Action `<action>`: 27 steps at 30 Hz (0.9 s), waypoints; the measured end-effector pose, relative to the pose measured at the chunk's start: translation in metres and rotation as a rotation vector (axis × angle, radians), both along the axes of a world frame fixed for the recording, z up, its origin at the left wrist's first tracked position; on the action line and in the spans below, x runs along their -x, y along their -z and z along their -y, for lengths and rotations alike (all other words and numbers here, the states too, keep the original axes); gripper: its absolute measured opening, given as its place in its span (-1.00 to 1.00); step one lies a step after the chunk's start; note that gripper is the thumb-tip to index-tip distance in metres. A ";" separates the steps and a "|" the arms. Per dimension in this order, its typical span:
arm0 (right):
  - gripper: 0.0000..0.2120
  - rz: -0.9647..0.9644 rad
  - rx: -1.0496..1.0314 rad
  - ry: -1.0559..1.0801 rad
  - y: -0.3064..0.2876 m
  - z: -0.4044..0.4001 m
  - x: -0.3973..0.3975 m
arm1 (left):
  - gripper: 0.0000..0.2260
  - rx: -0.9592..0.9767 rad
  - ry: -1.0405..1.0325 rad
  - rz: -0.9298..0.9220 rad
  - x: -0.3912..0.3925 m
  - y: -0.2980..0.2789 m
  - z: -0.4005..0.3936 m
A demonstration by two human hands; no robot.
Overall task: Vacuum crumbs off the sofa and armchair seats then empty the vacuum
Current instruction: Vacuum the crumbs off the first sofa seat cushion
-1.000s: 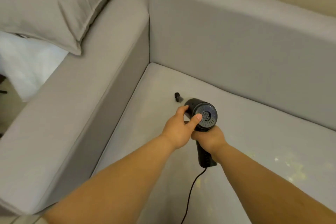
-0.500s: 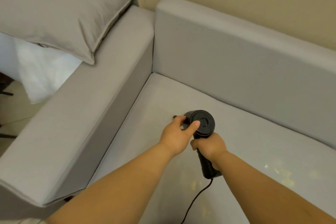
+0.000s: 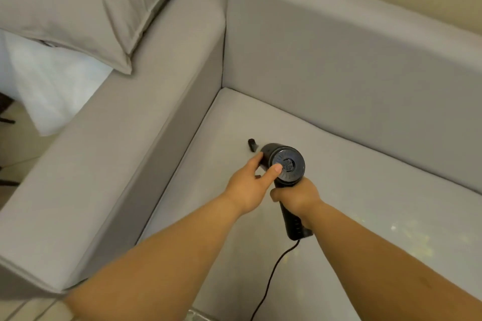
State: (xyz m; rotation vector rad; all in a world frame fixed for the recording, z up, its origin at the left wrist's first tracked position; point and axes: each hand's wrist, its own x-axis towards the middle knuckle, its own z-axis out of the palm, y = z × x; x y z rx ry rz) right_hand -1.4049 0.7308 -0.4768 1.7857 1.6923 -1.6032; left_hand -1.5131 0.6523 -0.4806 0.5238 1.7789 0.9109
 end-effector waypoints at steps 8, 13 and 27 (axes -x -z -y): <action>-0.81 0.033 -0.018 0.010 -0.032 -0.001 -0.014 | -0.35 -0.002 0.003 -0.007 -0.014 -0.022 -0.005; -0.78 -0.068 -0.066 -0.036 -0.027 0.001 0.026 | -0.36 -0.036 -0.113 -0.096 0.016 -0.025 0.003; -0.79 -0.040 0.041 -0.087 0.006 0.008 0.010 | -0.33 0.017 -0.125 -0.059 0.001 0.003 0.018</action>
